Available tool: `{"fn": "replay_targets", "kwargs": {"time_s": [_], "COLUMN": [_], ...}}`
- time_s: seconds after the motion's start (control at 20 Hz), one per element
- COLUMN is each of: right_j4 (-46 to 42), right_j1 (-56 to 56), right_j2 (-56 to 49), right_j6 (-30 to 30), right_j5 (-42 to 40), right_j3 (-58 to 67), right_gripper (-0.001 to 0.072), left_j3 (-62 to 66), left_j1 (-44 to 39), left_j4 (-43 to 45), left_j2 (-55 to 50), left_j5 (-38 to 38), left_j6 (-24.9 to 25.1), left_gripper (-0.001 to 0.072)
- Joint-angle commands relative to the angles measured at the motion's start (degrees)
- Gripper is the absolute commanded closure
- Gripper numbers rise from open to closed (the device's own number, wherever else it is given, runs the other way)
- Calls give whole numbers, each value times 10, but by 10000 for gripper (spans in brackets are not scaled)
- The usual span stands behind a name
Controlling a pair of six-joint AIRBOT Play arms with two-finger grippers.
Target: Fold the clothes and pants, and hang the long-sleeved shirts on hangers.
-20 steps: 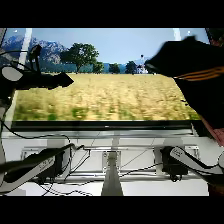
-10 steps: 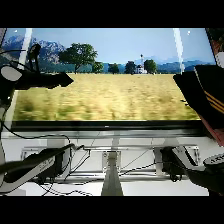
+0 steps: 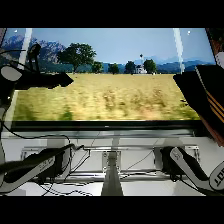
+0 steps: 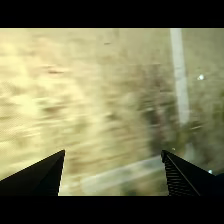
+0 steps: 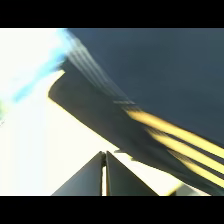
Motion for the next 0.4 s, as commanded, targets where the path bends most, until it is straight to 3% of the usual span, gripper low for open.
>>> {"fn": "replay_targets", "kwargs": {"time_s": [0.0,0.15,0.35], "right_j4": [-5,-52,-50], "right_j1": [213,328,368], "right_j2": [0,0,0], "right_j6": [-35,-37,-37], "right_j5": [-70,-115,-115], "right_j3": [0,0,0], "right_gripper": [687,687,686], "left_j3": [1,1,1], "left_j1": [1,1,1], "left_j4": [0,0,0], "left_j2": [0,0,0], "left_j5": [0,0,0], "left_j6": [0,0,0], "left_gripper": [15,15,15]}}
